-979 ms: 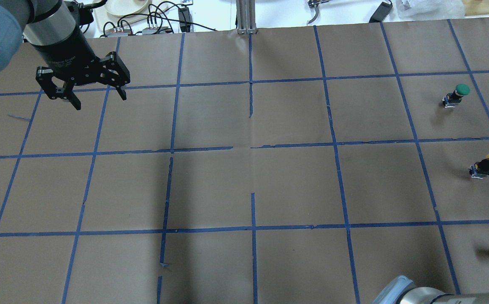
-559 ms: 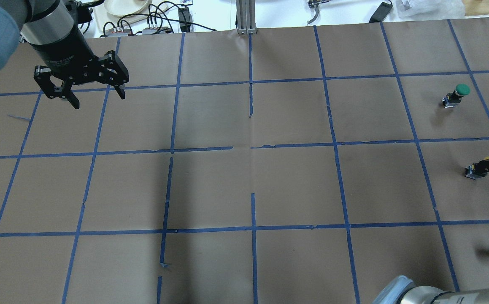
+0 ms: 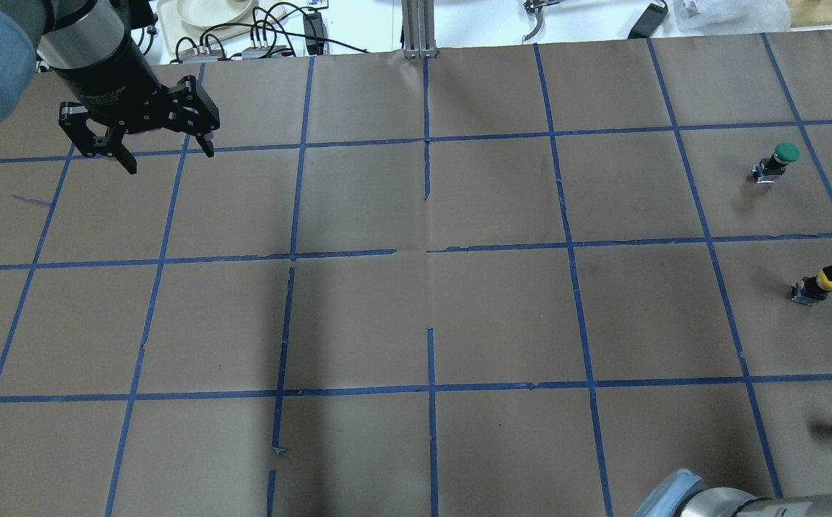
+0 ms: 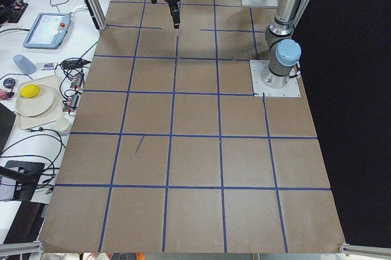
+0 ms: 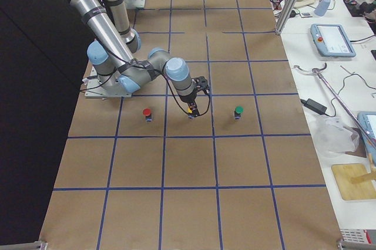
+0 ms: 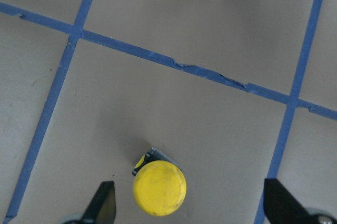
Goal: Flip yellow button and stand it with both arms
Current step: 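Open the right gripper and raise it away from the standing button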
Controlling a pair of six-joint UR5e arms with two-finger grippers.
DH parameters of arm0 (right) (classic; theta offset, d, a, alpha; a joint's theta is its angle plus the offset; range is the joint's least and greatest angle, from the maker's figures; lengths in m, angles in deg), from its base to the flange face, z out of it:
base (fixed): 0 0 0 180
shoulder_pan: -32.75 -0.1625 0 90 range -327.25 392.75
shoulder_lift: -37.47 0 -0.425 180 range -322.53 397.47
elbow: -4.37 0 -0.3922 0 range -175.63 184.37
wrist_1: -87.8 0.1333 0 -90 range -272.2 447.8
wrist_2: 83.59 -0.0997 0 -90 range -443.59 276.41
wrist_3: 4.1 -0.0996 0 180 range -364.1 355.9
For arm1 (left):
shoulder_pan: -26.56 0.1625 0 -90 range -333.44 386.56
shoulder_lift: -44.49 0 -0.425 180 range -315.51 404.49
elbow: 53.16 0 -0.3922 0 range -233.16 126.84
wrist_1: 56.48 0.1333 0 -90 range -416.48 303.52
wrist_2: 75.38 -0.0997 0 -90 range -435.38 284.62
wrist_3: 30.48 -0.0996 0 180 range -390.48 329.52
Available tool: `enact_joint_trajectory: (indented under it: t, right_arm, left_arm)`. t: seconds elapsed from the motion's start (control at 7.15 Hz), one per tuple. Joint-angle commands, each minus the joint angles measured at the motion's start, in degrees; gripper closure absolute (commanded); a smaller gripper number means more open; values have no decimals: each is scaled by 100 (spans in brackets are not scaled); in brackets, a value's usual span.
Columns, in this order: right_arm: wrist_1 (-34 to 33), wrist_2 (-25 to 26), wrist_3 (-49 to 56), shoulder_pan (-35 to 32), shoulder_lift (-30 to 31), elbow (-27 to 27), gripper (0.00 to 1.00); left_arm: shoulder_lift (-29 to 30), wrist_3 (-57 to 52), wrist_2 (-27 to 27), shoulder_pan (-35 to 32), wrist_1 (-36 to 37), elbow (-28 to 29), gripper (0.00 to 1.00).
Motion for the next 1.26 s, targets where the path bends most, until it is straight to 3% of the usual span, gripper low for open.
enact_joint_trajectory:
  t: [0.0,0.14,0.28,0.56,0.7,1.12]
  right_arm:
    - [1625,17,-150,-81,402,-1074,0]
    - [2748,9,-281,-99,562,-1663,0]
    - [3386,70,-439,-273,581,-2183,0]
    - [4677,342,-1951,-1367,581,-3255,0]
    - [4998,534,-2631,-2157,581,-3565,1]
    - [5028,693,-4503,-3968,511,-3568,0]
  left_arm:
    - [48,47,12,-6,25,-5,0]
    - [22,47,12,-15,0,-5,0]
    - [-4,-5,-31,-15,-1,-5,0]
    - [4,-5,12,-33,-18,-5,0]
    - [4,-5,3,-41,-18,-14,0]
    - [-180,-23,-23,-496,-255,-23,0]
